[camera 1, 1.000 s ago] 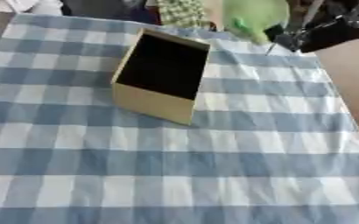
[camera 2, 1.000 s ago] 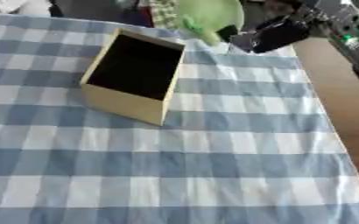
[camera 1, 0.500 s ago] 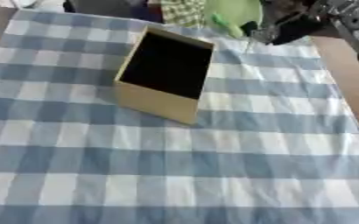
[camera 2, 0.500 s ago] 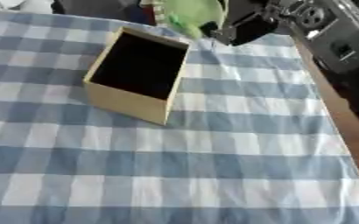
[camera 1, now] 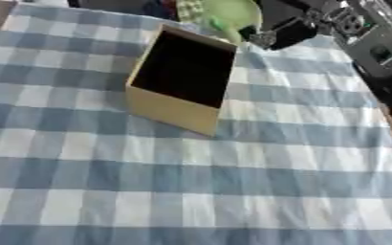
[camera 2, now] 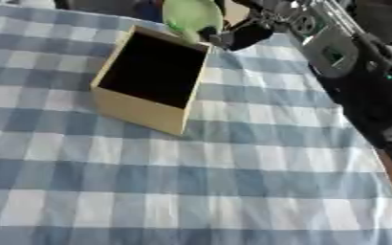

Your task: Pick up objects on the table and place them in the box.

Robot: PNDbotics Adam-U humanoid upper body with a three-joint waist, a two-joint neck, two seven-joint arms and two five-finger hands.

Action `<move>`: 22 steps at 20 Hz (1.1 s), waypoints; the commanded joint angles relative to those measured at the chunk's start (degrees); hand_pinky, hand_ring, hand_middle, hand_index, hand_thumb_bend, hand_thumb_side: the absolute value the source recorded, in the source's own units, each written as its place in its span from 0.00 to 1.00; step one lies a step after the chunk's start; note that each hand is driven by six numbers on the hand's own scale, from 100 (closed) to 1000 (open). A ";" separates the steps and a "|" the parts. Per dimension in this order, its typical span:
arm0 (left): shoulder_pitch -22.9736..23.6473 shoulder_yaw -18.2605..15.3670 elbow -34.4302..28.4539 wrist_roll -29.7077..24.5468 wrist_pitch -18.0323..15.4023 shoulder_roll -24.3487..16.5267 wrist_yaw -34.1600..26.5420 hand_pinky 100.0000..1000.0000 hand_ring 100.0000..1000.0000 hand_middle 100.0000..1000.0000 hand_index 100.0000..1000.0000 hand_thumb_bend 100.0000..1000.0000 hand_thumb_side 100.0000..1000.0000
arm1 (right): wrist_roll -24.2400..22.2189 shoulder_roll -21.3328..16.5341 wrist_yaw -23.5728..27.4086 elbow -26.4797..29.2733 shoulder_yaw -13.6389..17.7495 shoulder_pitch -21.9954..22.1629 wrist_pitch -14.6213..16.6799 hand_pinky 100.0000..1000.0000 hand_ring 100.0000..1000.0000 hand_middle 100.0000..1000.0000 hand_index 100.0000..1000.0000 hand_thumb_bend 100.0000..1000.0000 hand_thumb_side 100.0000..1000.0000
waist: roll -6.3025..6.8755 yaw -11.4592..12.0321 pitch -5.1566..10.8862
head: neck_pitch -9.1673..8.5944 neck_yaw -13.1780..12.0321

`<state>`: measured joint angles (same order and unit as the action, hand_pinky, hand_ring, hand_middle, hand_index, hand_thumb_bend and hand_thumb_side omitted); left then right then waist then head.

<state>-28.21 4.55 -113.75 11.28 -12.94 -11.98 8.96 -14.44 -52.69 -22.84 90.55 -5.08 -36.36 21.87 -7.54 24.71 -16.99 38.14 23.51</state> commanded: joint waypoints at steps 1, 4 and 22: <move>-1.10 0.21 -0.84 -0.29 -0.32 -0.14 -0.55 0.35 0.71 0.76 0.57 0.00 0.69 | 0.40 -0.47 -0.93 -1.47 0.26 -1.71 0.62 0.48 0.34 0.20 0.48 0.00 0.00 | 0.30 0.40 0.83 | -0.82 0.80; -1.42 0.28 -0.84 -0.43 -0.38 -0.01 -0.71 0.35 0.71 0.76 0.57 0.00 0.69 | 0.75 0.43 -2.04 -3.15 -0.07 -2.89 0.88 0.49 0.34 0.20 0.48 0.00 0.00 | 0.21 1.03 0.72 | -1.00 1.47; -2.50 0.94 -0.84 -1.38 -0.55 0.58 -1.37 0.35 0.71 0.76 0.57 0.00 0.69 | 2.46 6.17 -14.20 -9.51 -3.57 -8.06 4.31 0.54 0.36 0.22 0.49 0.00 0.00 | -0.42 2.81 0.27 | -1.33 3.82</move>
<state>-29.78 5.46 -113.75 10.18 -13.42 -11.38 7.80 -12.17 -45.49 -35.90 81.06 -8.95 -43.33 25.76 -8.36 27.58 -17.67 37.57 27.01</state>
